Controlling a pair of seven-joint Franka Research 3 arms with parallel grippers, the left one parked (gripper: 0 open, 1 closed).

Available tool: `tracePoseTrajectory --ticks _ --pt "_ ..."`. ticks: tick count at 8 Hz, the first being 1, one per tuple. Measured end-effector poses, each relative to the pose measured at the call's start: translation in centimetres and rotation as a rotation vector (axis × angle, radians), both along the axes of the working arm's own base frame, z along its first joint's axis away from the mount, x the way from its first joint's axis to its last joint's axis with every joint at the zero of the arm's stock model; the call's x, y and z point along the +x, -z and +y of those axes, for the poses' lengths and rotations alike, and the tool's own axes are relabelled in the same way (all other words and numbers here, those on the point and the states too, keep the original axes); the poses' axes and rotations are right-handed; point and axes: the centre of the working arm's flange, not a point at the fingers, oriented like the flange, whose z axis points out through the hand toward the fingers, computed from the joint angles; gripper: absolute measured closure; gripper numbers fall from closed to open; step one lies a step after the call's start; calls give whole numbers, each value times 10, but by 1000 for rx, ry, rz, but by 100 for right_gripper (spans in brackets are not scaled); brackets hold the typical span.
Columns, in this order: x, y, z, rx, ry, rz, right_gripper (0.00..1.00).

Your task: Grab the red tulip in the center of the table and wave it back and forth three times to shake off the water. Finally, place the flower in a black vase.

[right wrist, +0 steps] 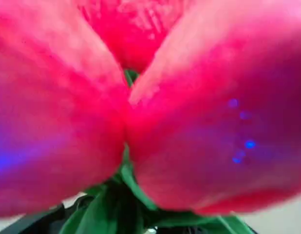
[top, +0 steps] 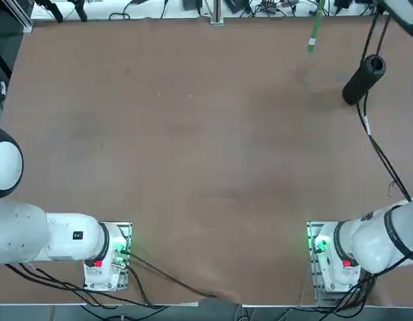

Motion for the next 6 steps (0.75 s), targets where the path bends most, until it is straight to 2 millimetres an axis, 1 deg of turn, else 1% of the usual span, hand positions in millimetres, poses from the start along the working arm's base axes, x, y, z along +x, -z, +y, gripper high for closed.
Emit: tracePoseTrajectory --ticks 1,2,3,4,5,6 --pt "9 -7 -57 -32 -20 11 74" --pt "17 -13 -132 -53 -52 18 74" --pt "20 -16 -205 -46 -85 7 74" --pt "19 -14 -266 -32 -111 -12 74" --pt "16 -10 -309 -32 -128 -23 74" --pt "14 -5 -337 -37 -135 -22 74"
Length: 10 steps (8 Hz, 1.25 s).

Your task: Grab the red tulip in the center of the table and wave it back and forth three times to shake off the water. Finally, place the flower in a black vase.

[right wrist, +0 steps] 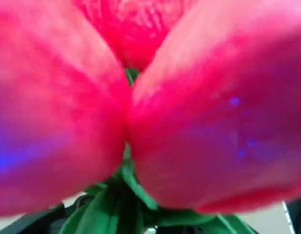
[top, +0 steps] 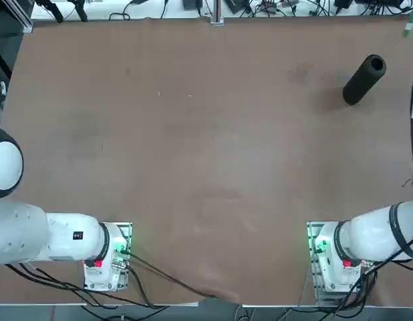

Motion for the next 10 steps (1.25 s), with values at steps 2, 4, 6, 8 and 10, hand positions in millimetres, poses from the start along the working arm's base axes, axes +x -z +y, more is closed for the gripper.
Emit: tracePoseTrajectory --ticks 2,4,6,8,10 --pt "3 4 4 6 -21 9 74" --pt "17 3 80 53 -59 17 74" --pt "23 4 209 93 -2 5 74" --pt "6 7 308 102 86 4 74" --pt "-6 11 337 94 137 30 74"
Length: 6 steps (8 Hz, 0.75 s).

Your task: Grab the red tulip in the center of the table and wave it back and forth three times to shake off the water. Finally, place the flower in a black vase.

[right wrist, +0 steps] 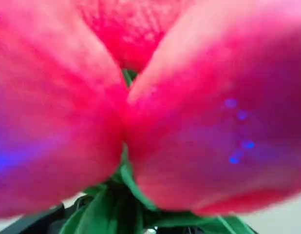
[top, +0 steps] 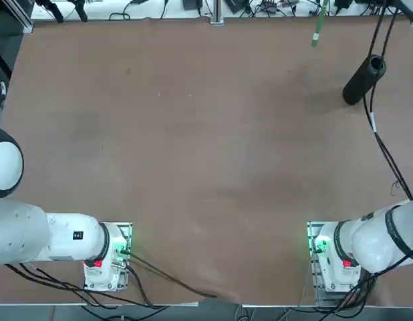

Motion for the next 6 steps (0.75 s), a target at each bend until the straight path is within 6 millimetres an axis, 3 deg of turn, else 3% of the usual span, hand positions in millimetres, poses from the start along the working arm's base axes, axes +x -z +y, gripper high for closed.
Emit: tracePoseTrajectory --ticks 1,2,3,6 --pt "1 -1 -11 -8 21 6 74" --pt "4 -5 -36 -30 41 3 74" --pt "8 -11 -78 -63 37 5 74" --pt "10 -27 -266 -134 -25 -31 74"
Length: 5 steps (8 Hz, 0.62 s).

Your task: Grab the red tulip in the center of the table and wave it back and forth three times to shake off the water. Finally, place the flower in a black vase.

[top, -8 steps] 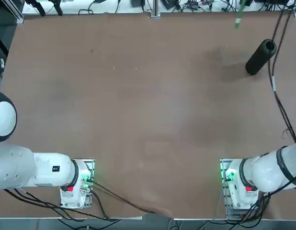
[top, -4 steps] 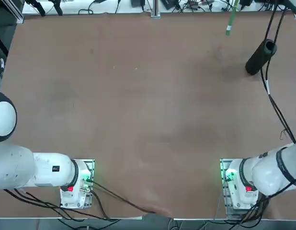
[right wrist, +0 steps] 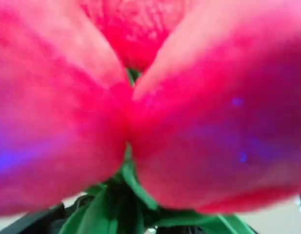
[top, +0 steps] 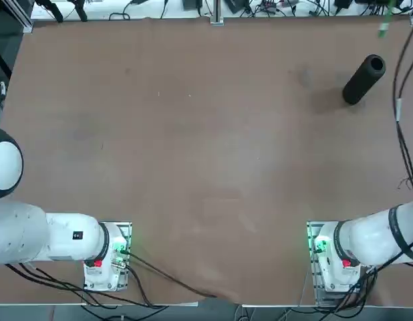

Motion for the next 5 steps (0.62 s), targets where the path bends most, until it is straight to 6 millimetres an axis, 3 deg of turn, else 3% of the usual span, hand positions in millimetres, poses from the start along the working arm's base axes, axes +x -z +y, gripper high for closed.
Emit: tracePoseTrajectory --ticks 1,2,3,5 --pt "-4 0 -39 -2 -9 -17 74" --pt "-5 6 -57 3 -14 -17 74" --pt "-3 19 -61 7 -14 -15 74" --pt "3 70 -68 10 -9 -81 74"
